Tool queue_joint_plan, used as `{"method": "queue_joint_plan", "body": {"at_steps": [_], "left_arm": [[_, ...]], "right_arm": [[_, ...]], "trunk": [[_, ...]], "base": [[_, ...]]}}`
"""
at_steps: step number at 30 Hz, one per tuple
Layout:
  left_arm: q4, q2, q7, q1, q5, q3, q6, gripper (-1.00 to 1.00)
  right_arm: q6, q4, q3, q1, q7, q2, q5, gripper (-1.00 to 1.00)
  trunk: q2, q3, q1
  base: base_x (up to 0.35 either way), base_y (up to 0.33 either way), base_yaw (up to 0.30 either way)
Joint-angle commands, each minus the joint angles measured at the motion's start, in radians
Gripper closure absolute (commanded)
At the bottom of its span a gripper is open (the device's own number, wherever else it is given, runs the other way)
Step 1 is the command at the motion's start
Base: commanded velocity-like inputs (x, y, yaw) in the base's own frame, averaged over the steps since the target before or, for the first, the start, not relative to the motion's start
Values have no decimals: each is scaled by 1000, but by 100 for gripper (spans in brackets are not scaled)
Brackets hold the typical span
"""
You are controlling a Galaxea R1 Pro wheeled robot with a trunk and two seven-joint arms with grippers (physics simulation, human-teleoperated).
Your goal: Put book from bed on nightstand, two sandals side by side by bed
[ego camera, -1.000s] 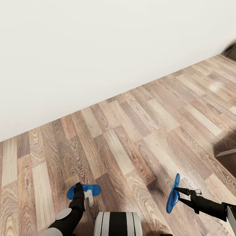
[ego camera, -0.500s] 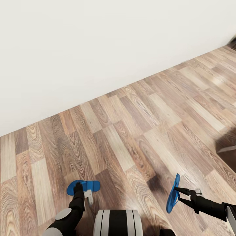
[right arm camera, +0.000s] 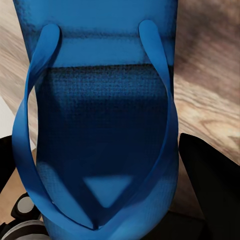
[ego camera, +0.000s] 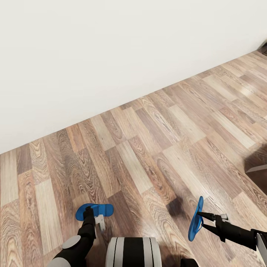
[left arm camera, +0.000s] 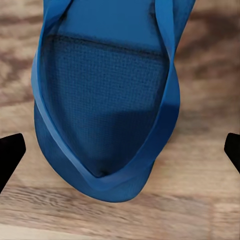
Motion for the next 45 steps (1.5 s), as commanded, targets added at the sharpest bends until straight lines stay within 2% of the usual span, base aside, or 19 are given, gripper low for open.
{"method": "queue_joint_plan", "body": {"at_steps": [1,37,41,45], "left_arm": [[-2,0,-9,0,-11,-3,5,-100],[-2,2,-9,0,-11,-2,5,-100],[-2,2,-9,0,-11,-2,5,-100],[-2,1,-9,0,-11,-1,5,-100]], "right_arm": [[7,0,-1,0,-2,0,-4,100],[7,0,-1,0,-2,0,-4,100],[7,0,-1,0,-2,0,-4,100],[7,0,-1,0,-2,0,-4,100]], "trunk": [[0,-1,0],[0,-1,0],[-1,-16,2],[-1,-16,2]], "base": [[0,0,0],[34,4,0],[0,0,0],[0,0,0]]}}
